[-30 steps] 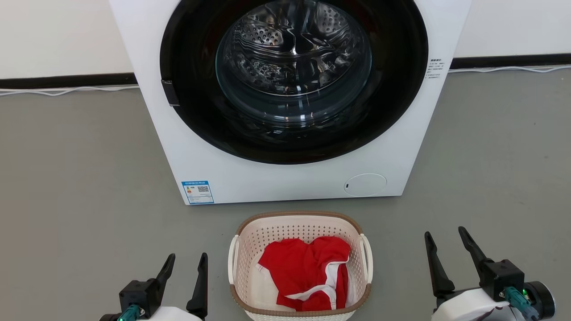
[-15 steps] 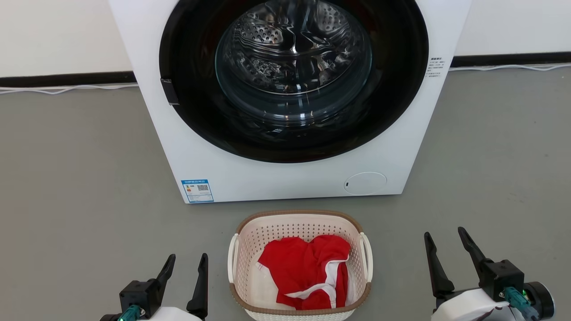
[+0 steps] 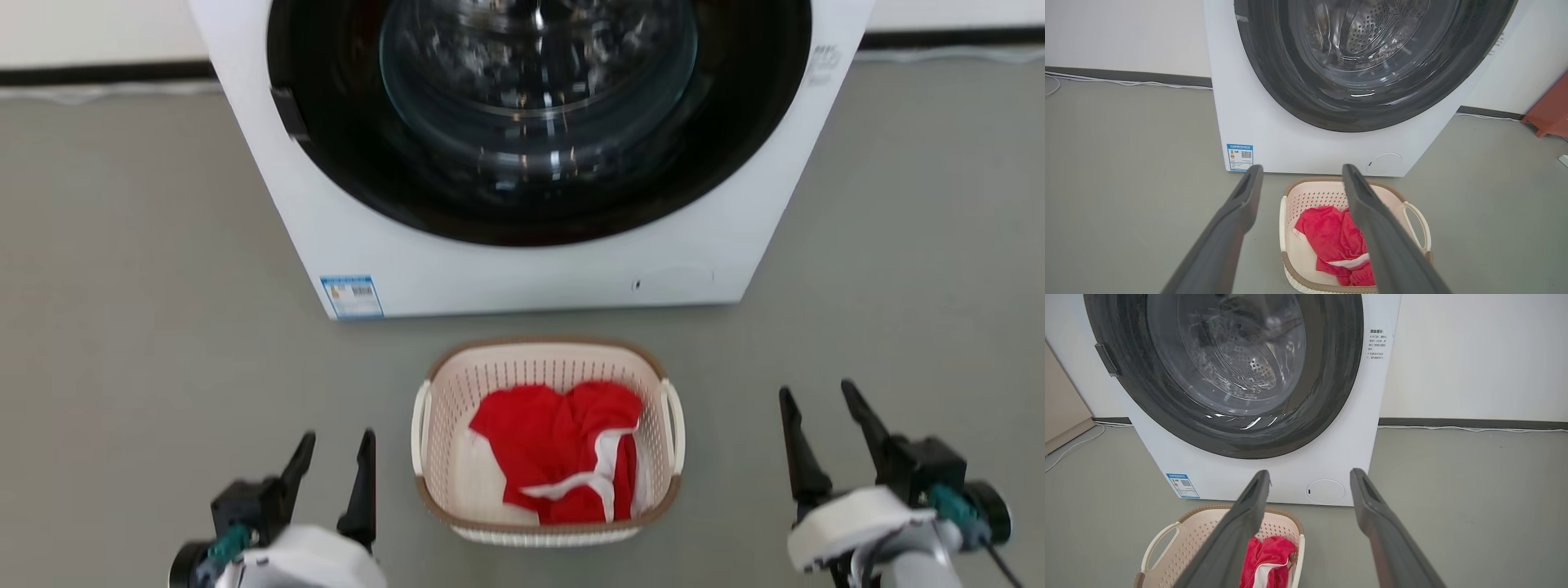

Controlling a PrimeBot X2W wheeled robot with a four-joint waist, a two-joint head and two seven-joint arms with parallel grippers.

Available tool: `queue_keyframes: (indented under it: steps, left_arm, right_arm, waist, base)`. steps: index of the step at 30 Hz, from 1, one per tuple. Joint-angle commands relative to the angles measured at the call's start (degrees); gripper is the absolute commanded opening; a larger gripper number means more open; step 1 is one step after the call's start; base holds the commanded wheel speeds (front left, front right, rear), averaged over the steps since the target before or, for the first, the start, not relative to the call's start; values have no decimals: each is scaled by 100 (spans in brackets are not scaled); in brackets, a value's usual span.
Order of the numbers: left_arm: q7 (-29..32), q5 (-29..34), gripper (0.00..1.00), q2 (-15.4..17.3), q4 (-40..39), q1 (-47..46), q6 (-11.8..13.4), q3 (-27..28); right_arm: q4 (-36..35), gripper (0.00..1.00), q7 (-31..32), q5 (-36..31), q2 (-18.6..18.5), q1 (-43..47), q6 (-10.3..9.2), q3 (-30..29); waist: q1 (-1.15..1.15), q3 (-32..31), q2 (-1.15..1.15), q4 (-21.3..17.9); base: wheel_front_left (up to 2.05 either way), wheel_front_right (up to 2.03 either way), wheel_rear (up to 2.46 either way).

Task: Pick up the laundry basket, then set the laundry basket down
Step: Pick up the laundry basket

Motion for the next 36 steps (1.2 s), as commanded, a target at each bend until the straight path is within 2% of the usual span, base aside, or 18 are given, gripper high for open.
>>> queue_keyframes:
  steps: [1,7,20,28,36]
  left_arm:
    - [-61,-20,100,53,-59,-355,29,170]
    - [-61,33,100,53,423,-1065,-7,150]
    - [-61,-54,100,53,2163,-2889,71,-12]
    - [-61,-179,100,53,2783,-3671,140,-95]
    - [-61,-250,100,53,3141,-4237,163,-195]
  right_arm:
    - [-11,100,-78,50,-30,-304,36,100]
    - [901,100,-78,-72,-30,-1096,36,92]
    - [3090,100,-78,-250,-30,-2952,36,330]
    - [3507,100,-78,-252,-30,-3555,36,395]
    - [3601,100,-78,-192,-30,-3919,36,428]
  waist:
    - [0,300,0,-3]
    - [0,1088,0,-21]
    - [0,2674,0,-3]
    - [0,3315,0,-25]
    - [0,3794,0,-8]
  base:
    - [0,0,0]
    - [0,0,0]
    - [0,0,0]
    - [0,0,0]
    - [0,0,0]
